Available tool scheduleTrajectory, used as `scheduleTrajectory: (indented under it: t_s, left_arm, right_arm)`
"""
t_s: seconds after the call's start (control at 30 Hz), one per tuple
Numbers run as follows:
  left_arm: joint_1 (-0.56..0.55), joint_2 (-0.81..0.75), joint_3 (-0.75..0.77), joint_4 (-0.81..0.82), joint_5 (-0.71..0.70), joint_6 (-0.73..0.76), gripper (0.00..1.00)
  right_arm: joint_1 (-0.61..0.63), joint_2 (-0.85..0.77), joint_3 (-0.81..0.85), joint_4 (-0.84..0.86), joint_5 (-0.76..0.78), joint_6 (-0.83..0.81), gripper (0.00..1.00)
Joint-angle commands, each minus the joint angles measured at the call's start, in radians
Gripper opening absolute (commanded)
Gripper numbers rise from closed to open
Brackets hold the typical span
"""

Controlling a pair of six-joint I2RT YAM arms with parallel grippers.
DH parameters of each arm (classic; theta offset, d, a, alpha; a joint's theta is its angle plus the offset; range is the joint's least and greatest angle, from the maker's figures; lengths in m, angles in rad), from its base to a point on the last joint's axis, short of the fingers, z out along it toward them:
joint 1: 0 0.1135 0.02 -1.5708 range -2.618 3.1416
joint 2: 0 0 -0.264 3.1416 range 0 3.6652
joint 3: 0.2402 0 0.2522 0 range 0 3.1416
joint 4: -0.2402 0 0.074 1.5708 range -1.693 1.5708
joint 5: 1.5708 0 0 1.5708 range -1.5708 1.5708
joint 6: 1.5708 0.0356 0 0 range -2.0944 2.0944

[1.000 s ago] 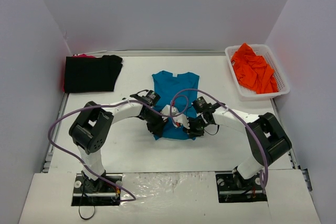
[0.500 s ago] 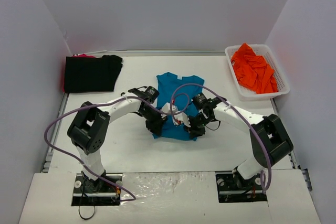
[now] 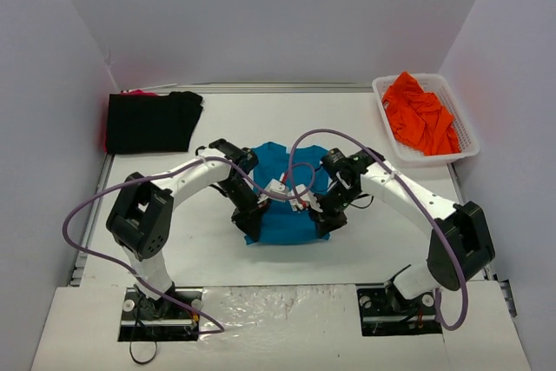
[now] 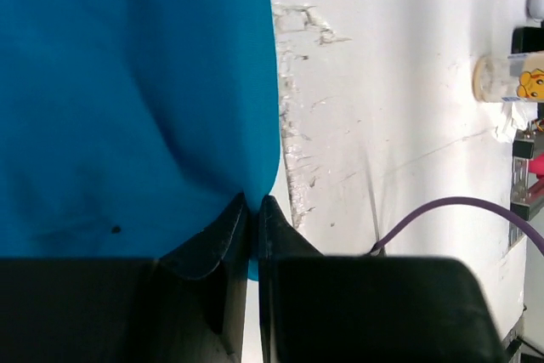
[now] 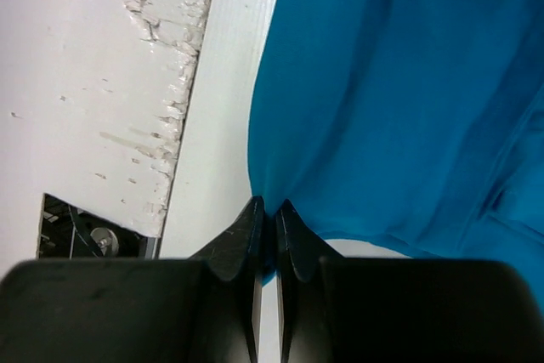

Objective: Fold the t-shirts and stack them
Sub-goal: Grab one side of the 2/3 rectangular tshirt with both arms, then fold the long partially folded tshirt into a neat square

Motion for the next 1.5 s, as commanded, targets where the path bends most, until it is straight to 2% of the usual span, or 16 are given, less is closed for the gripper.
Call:
scheduleTrajectory:
  t_s: [0.0, 0.07, 0.1, 0.23, 0.37, 0.73, 1.47]
  left_arm:
    - [-0.039, -0.022, 0.058, -0.25, 0.083, 0.189, 0.02]
    - [-0.037, -0.039, 0.063, -0.215, 0.062, 0.134, 0.02]
    - [-0.037, -0.07, 0.058, -0.131, 0.043, 0.085, 0.02]
    - [-0.036, -0.151, 0.046, 0.035, -0.063, -0.09, 0.02]
    - [-0.025, -0.165, 0.066, 0.106, -0.141, -0.149, 0.02]
    - [0.018, -0.148, 0.167, 0.155, -0.247, -0.195, 0.02]
    - [0.069, -0.079, 0.322, 0.23, -0.33, -0.223, 0.02]
  right_arm:
    - [-0.018, -0.017, 0.043, -0.127, -0.006, 0.012, 0.0]
    - [-0.018, -0.025, 0.043, -0.126, -0.001, 0.012, 0.0]
    - [-0.018, -0.026, 0.043, -0.123, -0.001, 0.012, 0.0]
    - [-0.024, -0.014, 0.057, -0.117, 0.0, 0.011, 0.0]
    - [-0.037, 0.01, 0.098, -0.115, 0.006, 0.003, 0.0]
    - [-0.118, 0.084, 0.224, -0.117, 0.032, -0.038, 0.0]
    - [-0.23, 0.211, 0.453, -0.083, 0.054, -0.061, 0.0]
